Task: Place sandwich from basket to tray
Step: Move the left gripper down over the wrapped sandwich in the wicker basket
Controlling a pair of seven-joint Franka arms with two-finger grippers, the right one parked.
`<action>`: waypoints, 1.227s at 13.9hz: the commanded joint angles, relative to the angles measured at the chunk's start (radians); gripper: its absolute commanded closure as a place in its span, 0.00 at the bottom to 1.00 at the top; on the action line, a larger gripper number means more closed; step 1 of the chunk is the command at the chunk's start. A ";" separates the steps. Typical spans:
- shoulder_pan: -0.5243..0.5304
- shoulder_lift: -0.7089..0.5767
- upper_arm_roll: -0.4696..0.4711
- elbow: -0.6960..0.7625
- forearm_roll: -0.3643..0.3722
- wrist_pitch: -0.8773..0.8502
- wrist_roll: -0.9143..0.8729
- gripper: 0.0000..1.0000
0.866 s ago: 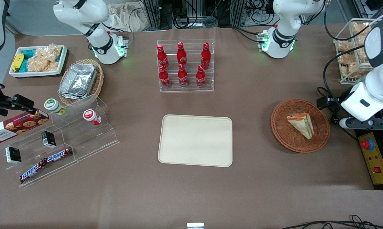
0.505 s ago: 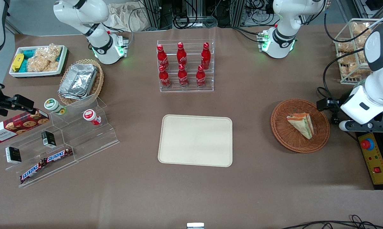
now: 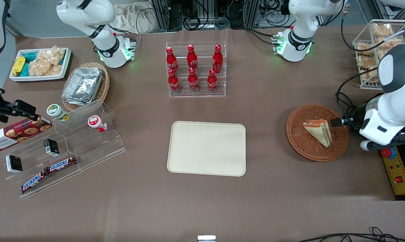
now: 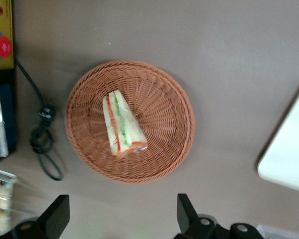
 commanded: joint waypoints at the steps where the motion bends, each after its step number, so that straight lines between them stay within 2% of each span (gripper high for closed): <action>1: 0.028 -0.063 0.001 -0.212 -0.023 0.218 -0.161 0.06; 3: 0.029 -0.091 0.003 -0.343 -0.010 0.363 -0.290 0.06; 6: 0.029 -0.088 0.003 -0.418 -0.010 0.440 -0.373 0.06; 12: 0.081 -0.110 0.006 -0.586 -0.007 0.582 -0.382 0.07; 17: 0.084 -0.094 0.021 -0.606 -0.008 0.595 -0.384 0.09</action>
